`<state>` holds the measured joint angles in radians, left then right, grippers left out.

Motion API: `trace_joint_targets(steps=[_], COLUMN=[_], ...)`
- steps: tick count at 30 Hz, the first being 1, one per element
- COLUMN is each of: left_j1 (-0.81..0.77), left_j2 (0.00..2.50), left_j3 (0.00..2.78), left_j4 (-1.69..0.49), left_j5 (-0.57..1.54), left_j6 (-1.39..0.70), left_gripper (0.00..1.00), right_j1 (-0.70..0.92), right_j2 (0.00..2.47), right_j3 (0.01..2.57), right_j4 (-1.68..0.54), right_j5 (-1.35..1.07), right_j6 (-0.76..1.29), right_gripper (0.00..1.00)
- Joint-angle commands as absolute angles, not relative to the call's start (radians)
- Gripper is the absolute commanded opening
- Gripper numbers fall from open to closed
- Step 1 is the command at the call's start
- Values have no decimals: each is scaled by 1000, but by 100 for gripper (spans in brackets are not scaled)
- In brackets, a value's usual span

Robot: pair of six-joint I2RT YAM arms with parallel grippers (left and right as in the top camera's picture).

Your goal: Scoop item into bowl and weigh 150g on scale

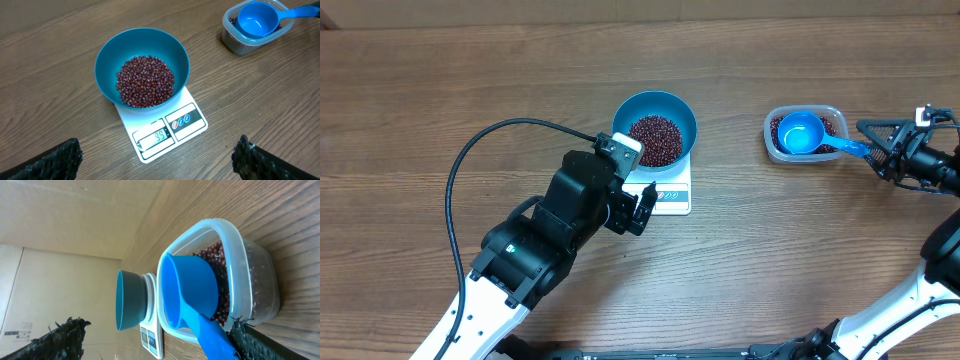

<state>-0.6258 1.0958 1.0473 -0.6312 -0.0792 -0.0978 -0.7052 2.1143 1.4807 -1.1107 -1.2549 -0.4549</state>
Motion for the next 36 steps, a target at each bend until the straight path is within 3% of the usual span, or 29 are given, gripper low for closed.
trace_joint_targets(steps=[1,18,31,36], left_j1=[-621,-621,-621,-621], left_j2=[1084,1084,1084,1084], left_j3=[1046,1046,1046,1046], left_j4=[-627,-627,-627,-627], left_j5=[-59,-58,-58,-58], left_j6=[-93,-93,-94,-93], left_gripper=[99,100,99,100], right_j1=[-699,-616,-616,-616], right_j2=[2123,2123,2123,2123], right_j3=[1481,1481,1481,1481], right_j4=[-1109,-1079,-1079,-1080], right_j5=[-1282,-1283,-1263,-1226], right_j6=[-485,-503,-503,-502], right_gripper=[92,90,65,61])
